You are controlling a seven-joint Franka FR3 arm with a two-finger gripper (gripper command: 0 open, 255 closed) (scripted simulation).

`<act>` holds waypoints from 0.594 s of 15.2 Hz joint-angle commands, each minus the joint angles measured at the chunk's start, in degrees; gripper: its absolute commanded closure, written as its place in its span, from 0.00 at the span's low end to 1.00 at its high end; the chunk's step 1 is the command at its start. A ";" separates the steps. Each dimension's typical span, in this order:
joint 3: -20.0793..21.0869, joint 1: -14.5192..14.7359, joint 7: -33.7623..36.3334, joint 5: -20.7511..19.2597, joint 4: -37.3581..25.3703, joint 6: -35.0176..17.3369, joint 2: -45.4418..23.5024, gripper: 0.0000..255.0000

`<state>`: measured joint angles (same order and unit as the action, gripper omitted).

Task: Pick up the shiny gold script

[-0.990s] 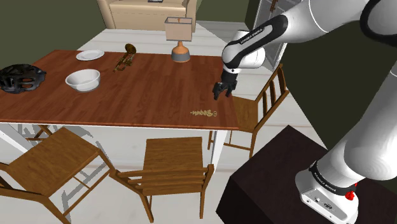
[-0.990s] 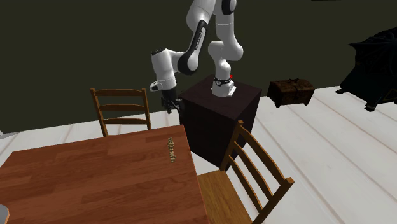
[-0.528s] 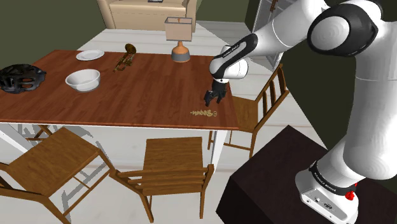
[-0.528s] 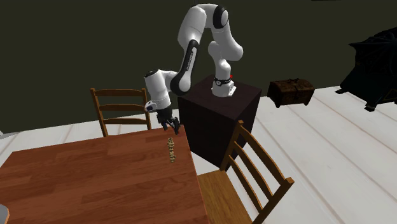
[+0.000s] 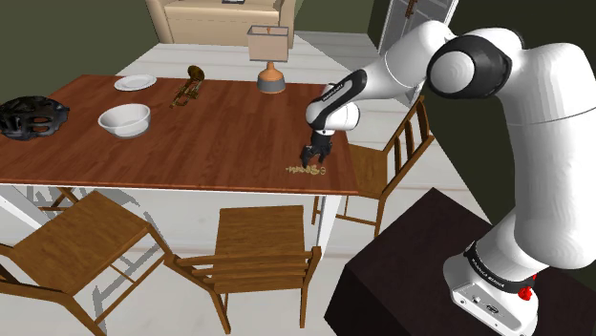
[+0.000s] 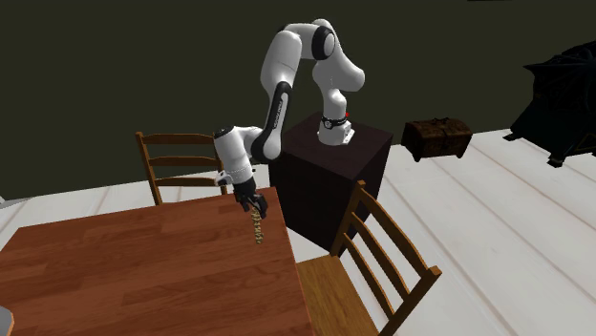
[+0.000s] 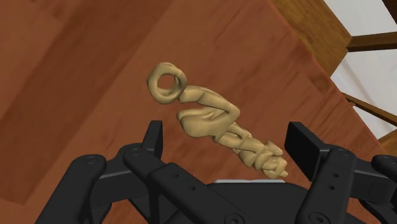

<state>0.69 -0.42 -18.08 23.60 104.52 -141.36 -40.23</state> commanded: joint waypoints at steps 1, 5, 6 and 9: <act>0.21 -0.12 -0.41 0.25 -0.41 -0.90 -1.32 0.00; 0.46 -0.27 -0.87 0.53 -1.06 -1.94 -3.03 0.00; 0.46 -0.29 -0.89 0.53 -1.02 -1.93 -3.00 1.00; 0.47 -0.27 -0.88 0.54 -1.05 -1.98 -3.06 1.00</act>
<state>1.15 -0.70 -18.96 24.14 103.49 -143.33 -43.25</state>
